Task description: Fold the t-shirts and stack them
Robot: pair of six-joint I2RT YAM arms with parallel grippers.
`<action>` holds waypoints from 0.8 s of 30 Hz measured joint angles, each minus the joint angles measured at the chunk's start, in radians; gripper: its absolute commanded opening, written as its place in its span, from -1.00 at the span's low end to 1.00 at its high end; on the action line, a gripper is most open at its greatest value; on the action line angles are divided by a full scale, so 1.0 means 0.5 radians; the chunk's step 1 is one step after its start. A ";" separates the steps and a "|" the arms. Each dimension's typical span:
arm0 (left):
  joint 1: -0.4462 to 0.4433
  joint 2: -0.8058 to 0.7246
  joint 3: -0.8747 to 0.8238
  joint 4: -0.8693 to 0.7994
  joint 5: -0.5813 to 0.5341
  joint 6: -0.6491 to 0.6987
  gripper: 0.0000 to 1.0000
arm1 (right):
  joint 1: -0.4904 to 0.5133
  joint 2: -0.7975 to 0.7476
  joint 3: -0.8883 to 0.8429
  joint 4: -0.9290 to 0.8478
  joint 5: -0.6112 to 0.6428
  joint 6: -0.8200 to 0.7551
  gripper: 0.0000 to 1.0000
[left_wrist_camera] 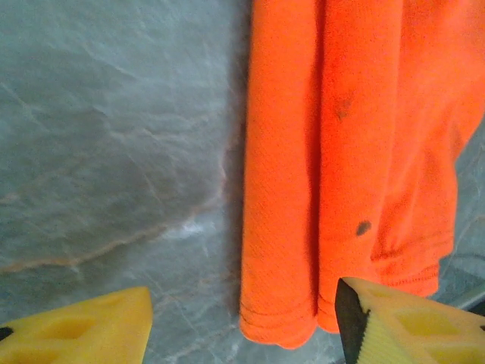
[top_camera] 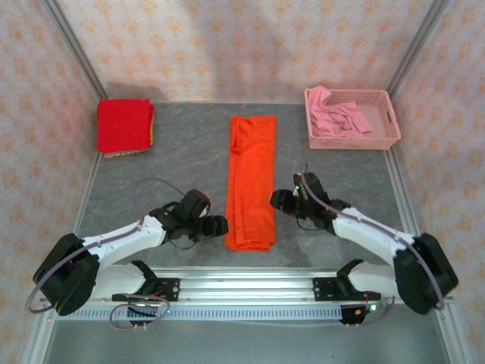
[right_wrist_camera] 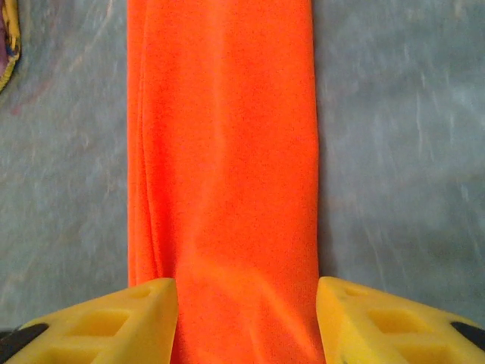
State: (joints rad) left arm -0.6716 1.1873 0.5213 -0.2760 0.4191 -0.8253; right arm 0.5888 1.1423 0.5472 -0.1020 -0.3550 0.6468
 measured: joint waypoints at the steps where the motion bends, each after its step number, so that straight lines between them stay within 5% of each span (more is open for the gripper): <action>1: -0.031 0.000 -0.006 0.008 -0.001 -0.016 0.18 | 0.031 -0.082 -0.042 -0.043 -0.001 0.034 0.04; 10: -0.265 0.007 -0.121 0.133 -0.015 -0.182 0.04 | 0.396 -0.557 -0.386 -0.278 -0.014 0.425 0.02; 24: -0.316 0.218 -0.128 0.403 -0.017 -0.292 -0.07 | 0.546 -0.250 -0.436 -0.078 -0.015 0.631 0.02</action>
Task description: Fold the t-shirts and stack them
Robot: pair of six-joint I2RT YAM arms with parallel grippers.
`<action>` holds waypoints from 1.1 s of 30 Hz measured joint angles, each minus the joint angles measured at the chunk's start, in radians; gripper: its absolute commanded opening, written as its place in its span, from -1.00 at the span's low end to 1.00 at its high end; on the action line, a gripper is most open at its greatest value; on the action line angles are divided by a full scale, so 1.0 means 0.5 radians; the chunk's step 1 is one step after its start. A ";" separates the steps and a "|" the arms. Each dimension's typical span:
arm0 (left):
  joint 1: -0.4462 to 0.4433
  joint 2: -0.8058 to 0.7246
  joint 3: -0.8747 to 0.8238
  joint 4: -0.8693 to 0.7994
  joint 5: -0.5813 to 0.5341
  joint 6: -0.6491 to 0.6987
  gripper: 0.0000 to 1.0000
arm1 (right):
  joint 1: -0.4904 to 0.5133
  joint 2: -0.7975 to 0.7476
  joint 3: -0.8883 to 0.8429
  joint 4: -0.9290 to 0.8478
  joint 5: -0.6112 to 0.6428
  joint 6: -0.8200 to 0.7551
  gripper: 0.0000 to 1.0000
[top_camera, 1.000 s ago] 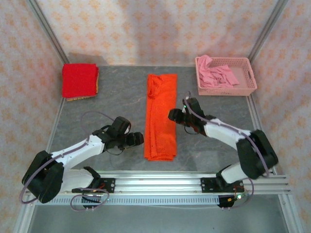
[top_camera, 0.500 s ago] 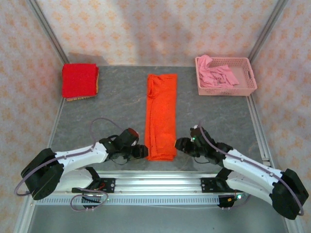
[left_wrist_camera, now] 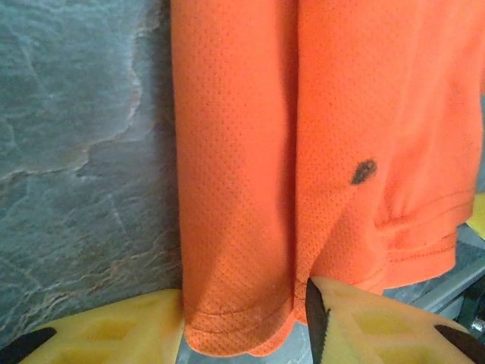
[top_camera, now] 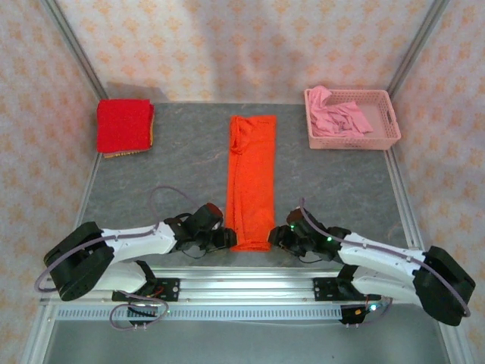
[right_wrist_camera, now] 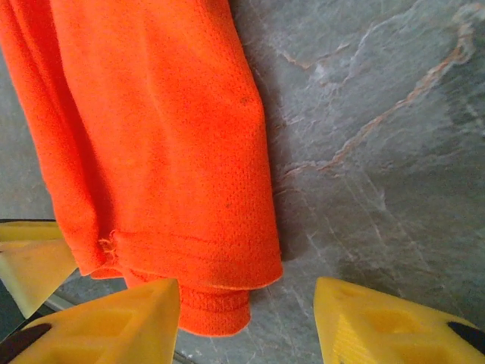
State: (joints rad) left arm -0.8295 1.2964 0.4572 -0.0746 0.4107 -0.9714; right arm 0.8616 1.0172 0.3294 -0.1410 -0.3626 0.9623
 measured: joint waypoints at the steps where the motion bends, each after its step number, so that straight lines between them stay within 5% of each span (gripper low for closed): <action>1: 0.000 0.001 0.000 0.001 -0.002 -0.001 -0.08 | 0.002 0.023 0.000 0.020 -0.002 0.007 0.02; 12: 0.002 0.021 0.004 -0.037 -0.040 0.006 -0.39 | 0.005 0.196 0.000 0.222 0.000 0.029 -0.03; 22: 0.002 0.031 0.012 -0.053 -0.049 0.005 -0.46 | 0.026 0.227 0.000 0.295 -0.015 0.079 -0.62; 28: 0.002 0.031 0.012 -0.053 -0.050 0.005 -0.47 | 0.028 0.227 0.000 0.324 -0.023 0.086 -0.38; 33: 0.002 0.031 0.012 -0.053 -0.050 0.005 -0.50 | 0.044 0.238 0.000 0.362 -0.024 0.098 -0.41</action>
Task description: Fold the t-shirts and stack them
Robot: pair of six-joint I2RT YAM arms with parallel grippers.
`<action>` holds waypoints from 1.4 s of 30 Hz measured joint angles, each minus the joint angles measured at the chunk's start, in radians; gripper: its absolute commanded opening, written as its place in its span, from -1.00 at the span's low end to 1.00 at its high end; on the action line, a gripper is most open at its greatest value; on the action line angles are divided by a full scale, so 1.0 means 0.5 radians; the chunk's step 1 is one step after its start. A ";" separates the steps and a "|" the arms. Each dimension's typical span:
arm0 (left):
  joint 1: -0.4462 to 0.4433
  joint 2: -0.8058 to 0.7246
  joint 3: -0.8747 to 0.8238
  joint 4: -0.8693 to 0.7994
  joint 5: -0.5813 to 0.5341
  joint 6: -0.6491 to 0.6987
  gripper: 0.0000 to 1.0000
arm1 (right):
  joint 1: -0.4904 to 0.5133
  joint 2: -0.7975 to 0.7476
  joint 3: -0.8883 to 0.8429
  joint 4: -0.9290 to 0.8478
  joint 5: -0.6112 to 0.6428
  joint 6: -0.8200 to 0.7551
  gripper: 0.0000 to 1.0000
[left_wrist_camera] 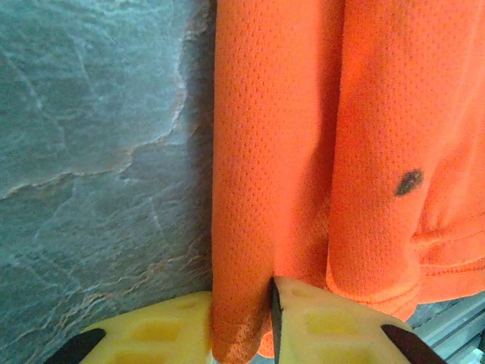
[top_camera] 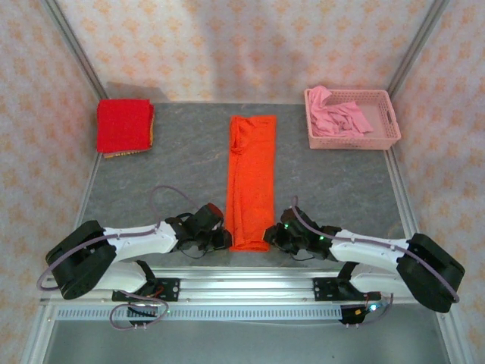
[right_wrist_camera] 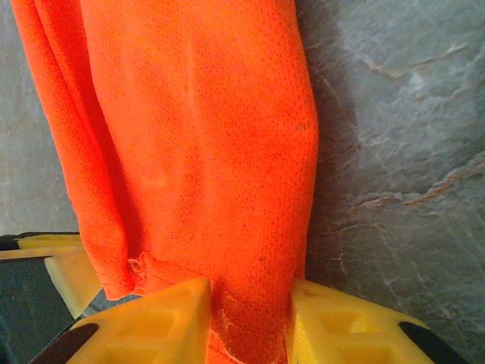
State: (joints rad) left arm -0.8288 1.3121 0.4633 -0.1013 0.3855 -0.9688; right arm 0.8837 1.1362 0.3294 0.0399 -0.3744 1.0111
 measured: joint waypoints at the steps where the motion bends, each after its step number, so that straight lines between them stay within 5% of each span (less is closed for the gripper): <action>1: 0.000 0.000 0.000 0.000 -0.001 0.001 -0.51 | 0.001 0.006 0.000 0.007 0.001 0.002 -0.43; 9: 0.001 0.009 0.000 -0.010 -0.008 0.001 -0.64 | 0.004 0.066 0.000 0.048 -0.015 0.005 -0.46; 17: 0.009 0.013 0.005 -0.004 -0.002 0.002 -0.91 | 0.005 0.071 -0.001 0.076 -0.029 0.015 -1.00; 42: -0.054 -0.230 0.048 -0.102 -0.002 0.013 -1.00 | 0.172 -0.295 -0.004 -0.182 0.158 0.094 -1.00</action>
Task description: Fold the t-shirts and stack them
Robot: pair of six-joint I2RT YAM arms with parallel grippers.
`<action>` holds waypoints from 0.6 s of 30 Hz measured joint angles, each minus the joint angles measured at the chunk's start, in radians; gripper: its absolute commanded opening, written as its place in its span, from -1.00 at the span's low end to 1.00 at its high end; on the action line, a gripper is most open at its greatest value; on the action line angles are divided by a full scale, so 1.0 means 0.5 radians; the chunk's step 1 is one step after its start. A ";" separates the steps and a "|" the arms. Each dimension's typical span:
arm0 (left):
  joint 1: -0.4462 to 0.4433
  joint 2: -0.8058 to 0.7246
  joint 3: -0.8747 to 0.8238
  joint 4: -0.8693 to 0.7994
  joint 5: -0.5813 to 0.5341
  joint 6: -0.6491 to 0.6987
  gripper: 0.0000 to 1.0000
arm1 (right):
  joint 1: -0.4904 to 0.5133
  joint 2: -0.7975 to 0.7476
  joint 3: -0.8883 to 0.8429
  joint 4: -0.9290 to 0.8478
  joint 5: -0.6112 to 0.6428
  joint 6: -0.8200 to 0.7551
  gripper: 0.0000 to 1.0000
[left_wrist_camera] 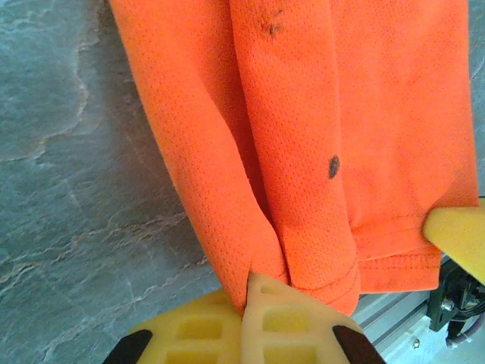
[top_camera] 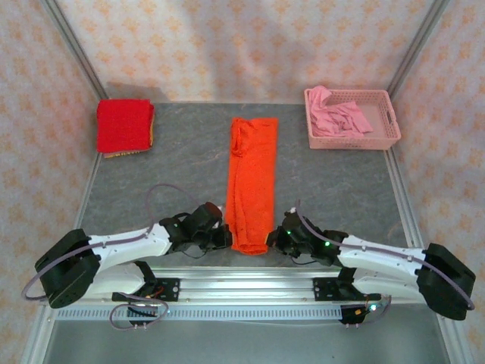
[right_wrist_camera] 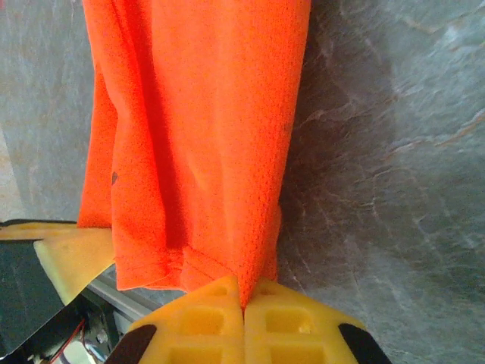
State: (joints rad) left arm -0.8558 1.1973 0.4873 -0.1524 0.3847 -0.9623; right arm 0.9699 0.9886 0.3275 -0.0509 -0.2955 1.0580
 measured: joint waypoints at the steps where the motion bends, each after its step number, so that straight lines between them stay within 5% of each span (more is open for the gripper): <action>1: 0.000 -0.011 0.014 -0.042 -0.007 0.004 -1.00 | 0.000 -0.011 0.009 -0.031 0.020 -0.004 -1.00; 18: 0.203 -0.041 0.359 -0.243 -0.130 0.066 -1.00 | -0.330 0.127 0.431 -0.266 0.071 -0.352 -1.00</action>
State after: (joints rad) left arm -0.7544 1.1767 0.6670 -0.2737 0.3199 -0.9291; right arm 0.8047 1.0523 0.5430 -0.1837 -0.2600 0.8822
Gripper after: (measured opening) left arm 0.047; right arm 0.056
